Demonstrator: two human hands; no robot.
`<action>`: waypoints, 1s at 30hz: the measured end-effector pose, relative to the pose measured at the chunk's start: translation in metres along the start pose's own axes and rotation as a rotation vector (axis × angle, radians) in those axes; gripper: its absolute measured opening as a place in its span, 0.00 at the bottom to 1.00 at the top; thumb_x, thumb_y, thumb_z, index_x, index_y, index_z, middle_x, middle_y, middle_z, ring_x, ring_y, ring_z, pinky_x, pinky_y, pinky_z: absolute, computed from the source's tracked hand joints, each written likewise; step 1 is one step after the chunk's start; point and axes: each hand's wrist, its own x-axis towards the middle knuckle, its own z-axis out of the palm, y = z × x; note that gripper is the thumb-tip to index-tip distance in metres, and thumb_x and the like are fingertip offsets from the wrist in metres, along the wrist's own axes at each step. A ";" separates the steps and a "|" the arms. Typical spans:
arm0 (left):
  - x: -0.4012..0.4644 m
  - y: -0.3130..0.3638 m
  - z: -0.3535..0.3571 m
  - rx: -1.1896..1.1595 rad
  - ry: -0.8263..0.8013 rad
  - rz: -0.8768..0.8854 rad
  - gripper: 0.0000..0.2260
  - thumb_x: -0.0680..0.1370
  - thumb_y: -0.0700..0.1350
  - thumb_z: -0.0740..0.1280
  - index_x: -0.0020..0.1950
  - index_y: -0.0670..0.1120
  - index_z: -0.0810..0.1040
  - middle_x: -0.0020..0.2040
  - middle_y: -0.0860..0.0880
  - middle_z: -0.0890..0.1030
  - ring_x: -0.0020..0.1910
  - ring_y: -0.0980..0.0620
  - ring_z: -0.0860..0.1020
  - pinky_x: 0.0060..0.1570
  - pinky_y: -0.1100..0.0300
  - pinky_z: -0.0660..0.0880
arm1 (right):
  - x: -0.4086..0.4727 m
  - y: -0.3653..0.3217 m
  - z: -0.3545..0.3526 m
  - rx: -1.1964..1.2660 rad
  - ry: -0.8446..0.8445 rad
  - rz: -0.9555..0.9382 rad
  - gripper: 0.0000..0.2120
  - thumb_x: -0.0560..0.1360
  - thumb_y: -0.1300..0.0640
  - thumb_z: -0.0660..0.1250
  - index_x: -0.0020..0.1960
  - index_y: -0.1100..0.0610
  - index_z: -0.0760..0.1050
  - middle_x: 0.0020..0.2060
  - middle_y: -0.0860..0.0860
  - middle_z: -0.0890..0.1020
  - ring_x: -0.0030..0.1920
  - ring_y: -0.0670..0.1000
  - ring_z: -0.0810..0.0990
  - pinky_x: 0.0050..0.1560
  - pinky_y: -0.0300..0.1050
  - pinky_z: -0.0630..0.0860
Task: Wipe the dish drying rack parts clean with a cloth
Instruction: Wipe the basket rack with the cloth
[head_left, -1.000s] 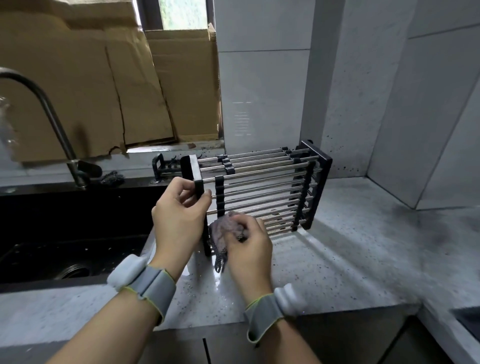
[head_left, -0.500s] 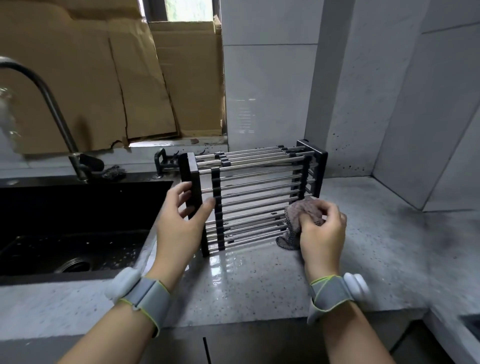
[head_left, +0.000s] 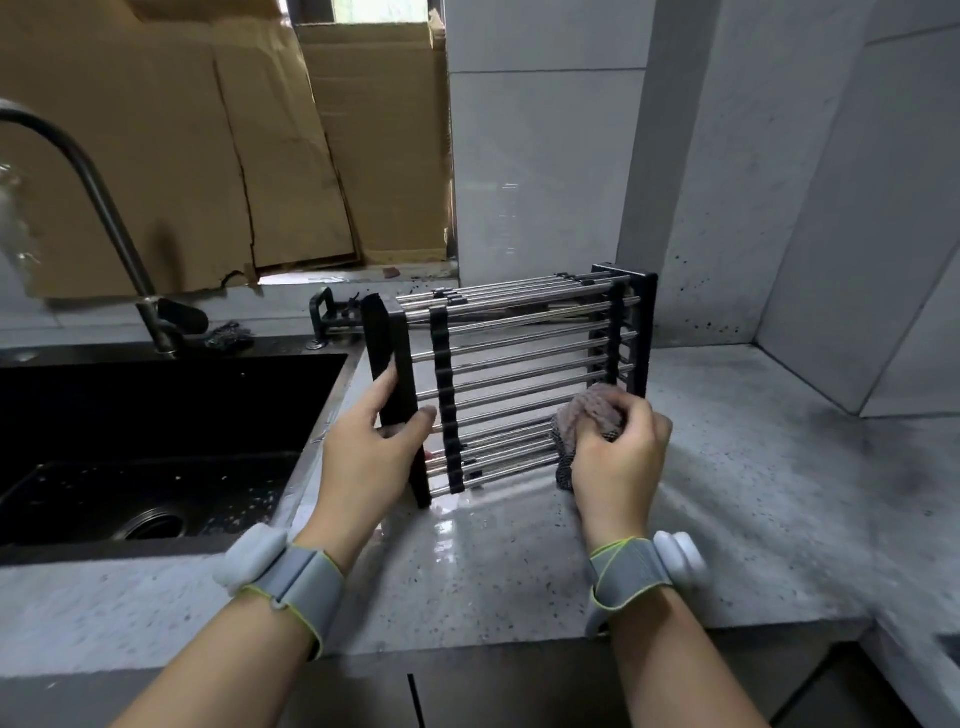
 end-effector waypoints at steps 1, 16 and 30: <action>0.000 0.001 -0.001 0.005 -0.009 0.004 0.23 0.79 0.40 0.70 0.72 0.55 0.74 0.55 0.71 0.80 0.49 0.60 0.83 0.59 0.51 0.80 | -0.002 -0.001 0.002 -0.009 -0.007 0.002 0.12 0.75 0.65 0.68 0.57 0.56 0.77 0.58 0.52 0.70 0.50 0.47 0.72 0.43 0.17 0.60; 0.018 0.001 -0.013 0.119 -0.044 0.006 0.13 0.76 0.37 0.66 0.50 0.55 0.83 0.47 0.57 0.85 0.50 0.55 0.82 0.54 0.48 0.80 | -0.046 -0.022 0.009 -0.053 -0.244 -0.332 0.16 0.72 0.69 0.69 0.56 0.55 0.82 0.51 0.49 0.78 0.51 0.45 0.77 0.53 0.26 0.69; 0.025 0.018 -0.004 0.008 -0.156 -0.112 0.02 0.76 0.32 0.62 0.47 0.35 0.74 0.37 0.43 0.76 0.37 0.46 0.83 0.34 0.59 0.76 | -0.063 -0.038 0.044 -0.218 -0.163 -0.481 0.19 0.73 0.62 0.71 0.64 0.55 0.79 0.55 0.50 0.76 0.55 0.50 0.75 0.62 0.23 0.54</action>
